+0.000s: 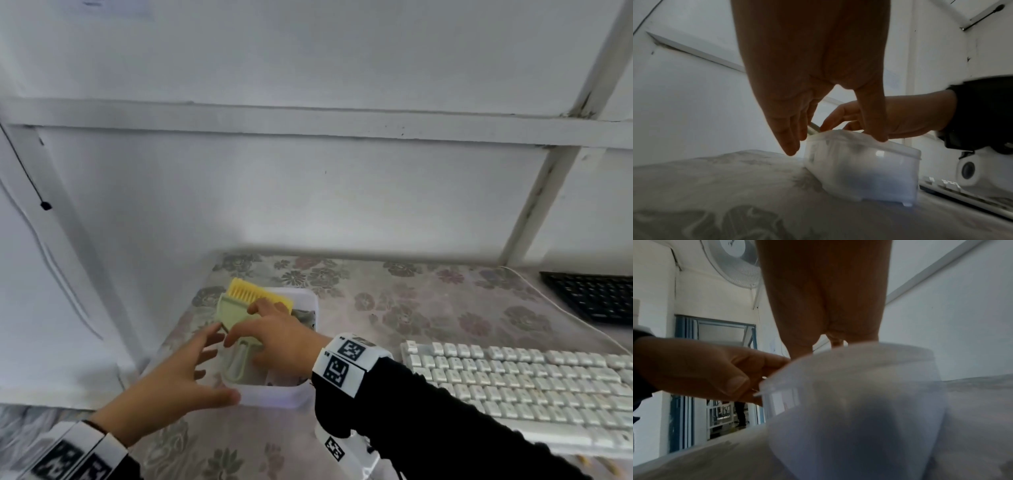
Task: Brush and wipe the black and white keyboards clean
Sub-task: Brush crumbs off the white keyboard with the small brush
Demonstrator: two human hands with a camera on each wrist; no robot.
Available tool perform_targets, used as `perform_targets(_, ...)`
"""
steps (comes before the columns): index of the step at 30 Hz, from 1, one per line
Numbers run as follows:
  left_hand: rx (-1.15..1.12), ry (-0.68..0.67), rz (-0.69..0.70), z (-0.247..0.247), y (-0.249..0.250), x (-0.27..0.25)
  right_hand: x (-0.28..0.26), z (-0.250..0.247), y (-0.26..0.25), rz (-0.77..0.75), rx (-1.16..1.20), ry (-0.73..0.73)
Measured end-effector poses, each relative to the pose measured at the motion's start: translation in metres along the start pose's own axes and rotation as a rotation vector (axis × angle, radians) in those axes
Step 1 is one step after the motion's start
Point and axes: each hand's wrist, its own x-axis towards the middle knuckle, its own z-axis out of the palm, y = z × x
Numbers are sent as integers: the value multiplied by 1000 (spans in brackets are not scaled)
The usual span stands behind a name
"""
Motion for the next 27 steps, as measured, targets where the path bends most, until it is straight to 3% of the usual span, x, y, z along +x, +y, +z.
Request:
perform_targets(9,-10,20,36,-7,-9,10,3,7,5,-89,-166,109)
perform_targets(13,77,42,15,-4,-3,12,-4,-1,11,-126,-118,304)
perform_targets(20,133,148,195,20,31,12,-73,-51,33,-152,569,752)
perform_targets(23,151,107,295,41,51,16,-124,-79,58,-75,841,905)
perform_targets(27,226,14,395,82,76,25,-209,-112,110,79,998,1060)
